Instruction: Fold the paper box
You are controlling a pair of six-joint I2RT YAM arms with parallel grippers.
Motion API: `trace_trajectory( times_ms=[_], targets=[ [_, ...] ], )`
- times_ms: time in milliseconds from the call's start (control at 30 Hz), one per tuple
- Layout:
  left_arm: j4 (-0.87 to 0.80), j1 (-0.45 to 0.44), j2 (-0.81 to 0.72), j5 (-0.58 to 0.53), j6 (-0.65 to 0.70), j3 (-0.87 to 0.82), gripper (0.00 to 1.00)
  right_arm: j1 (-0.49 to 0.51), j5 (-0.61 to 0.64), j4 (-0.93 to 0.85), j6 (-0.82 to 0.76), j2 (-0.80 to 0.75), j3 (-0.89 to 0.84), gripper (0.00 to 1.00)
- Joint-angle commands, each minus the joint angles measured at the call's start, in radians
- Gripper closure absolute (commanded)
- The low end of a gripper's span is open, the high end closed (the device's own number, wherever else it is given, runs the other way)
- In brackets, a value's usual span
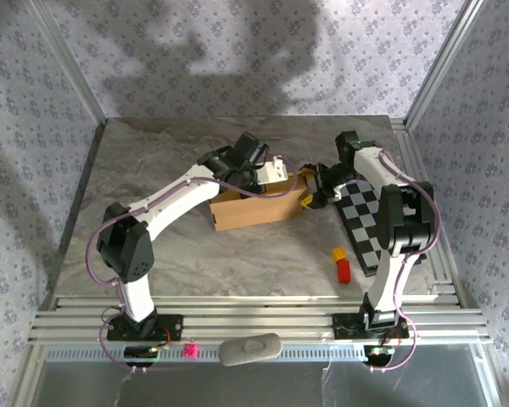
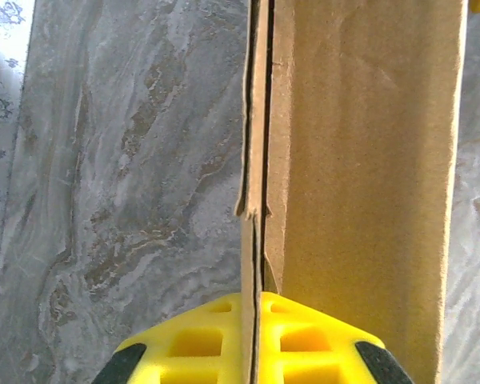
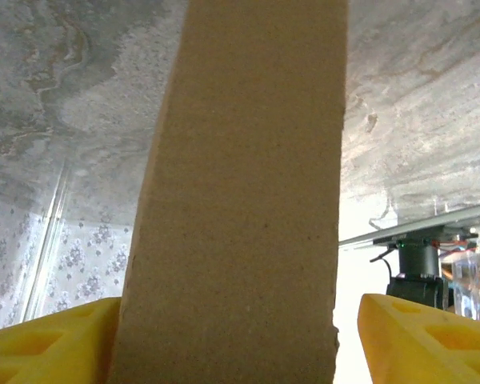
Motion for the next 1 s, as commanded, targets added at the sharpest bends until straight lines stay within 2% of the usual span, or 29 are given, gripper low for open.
trace_trajectory(
  times_ms=[0,200,367,467,533,633,667,733,867,967],
  targets=[
    [-0.016,0.031,0.045,-0.002,0.007,-0.011,1.00,-0.011,0.013,-0.026,-0.007,0.005,0.054,0.18],
    [0.001,0.076,0.068,0.018,0.011,-0.005,1.00,-0.046,0.105,-0.033,-0.065,-0.011,0.158,0.12],
    [0.012,0.095,0.076,0.033,0.016,0.004,1.00,-0.069,0.234,-0.012,-0.278,-0.050,0.263,0.14],
    [0.009,0.097,0.070,0.043,0.014,0.013,1.00,-0.065,0.353,-0.042,-0.565,-0.092,0.346,0.27],
    [0.006,0.098,0.060,0.059,0.014,0.013,1.00,-0.035,0.453,-0.053,-0.819,-0.135,0.365,0.36],
    [0.002,0.098,0.050,0.077,0.022,0.004,1.00,0.036,0.565,0.061,-1.216,-0.243,0.257,0.45],
    [0.001,0.097,0.048,0.079,0.021,0.003,1.00,0.051,0.555,0.107,-1.322,-0.280,0.212,0.52],
    [-0.002,0.098,0.043,0.083,0.023,-0.003,1.00,0.059,0.538,0.176,-1.482,-0.339,0.132,0.56],
    [-0.004,0.099,0.031,0.095,0.022,-0.004,1.00,0.065,0.438,0.342,-1.792,-0.436,-0.063,0.58],
    [-0.007,0.099,0.016,0.102,0.023,-0.005,1.00,0.055,0.379,0.320,-2.037,-0.448,-0.124,0.56]
  ],
)
